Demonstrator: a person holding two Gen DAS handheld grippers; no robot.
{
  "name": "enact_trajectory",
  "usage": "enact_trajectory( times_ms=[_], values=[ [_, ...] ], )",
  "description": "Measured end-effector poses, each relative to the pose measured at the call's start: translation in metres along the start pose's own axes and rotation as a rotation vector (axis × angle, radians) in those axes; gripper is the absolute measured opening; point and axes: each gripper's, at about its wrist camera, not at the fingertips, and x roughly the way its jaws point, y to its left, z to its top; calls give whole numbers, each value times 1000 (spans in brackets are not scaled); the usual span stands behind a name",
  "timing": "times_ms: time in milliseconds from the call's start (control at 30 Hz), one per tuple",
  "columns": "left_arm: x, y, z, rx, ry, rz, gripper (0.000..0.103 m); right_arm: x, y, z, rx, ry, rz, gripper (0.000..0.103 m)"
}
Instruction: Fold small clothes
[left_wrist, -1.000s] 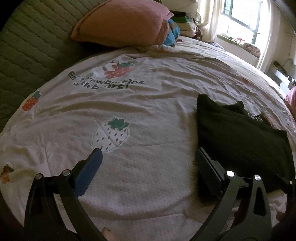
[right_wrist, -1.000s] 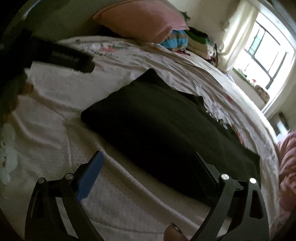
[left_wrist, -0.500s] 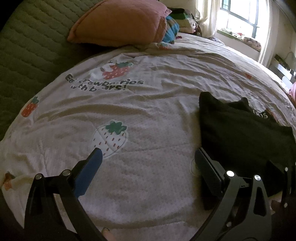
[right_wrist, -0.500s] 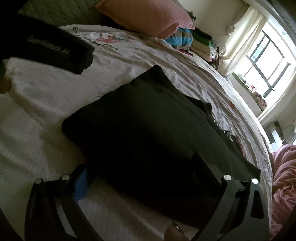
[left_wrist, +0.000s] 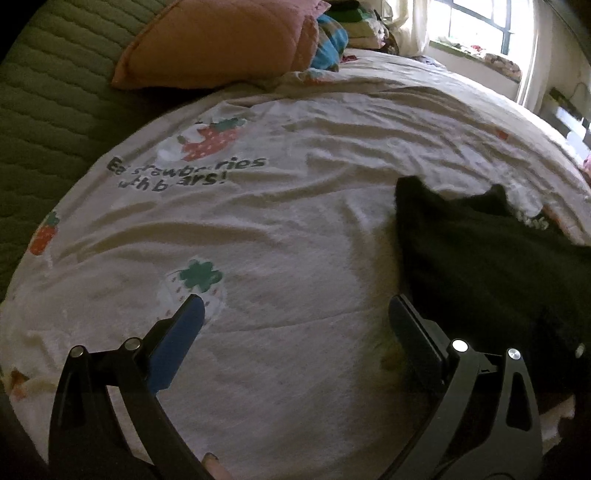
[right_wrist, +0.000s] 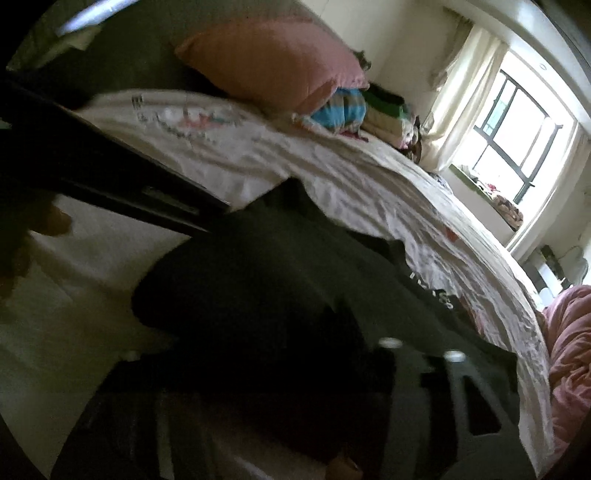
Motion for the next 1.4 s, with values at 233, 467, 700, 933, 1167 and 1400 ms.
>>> enact_trajectory(
  times_ms=[233,467,700,933,1167,1400],
  values=[
    [-3,-11,22,-123,51,-245,93,-15,-20,-4,93,-56,31,22],
    [14,-47,40,-172,180,-401,93,-29,-35,-11,149,-93,46,21],
    [15,-74,37,-174,220,-468,50,-45,-51,-19,209,-122,56,20],
    [-11,-99,40,-116,170,-484,16,-61,-63,-28,259,-141,60,19],
    [-39,-119,46,-58,115,-480,15,-81,-81,-33,326,-171,58,19],
    [-56,-132,47,-25,90,-481,15,-94,-93,-39,355,-188,40,19]
  ],
)
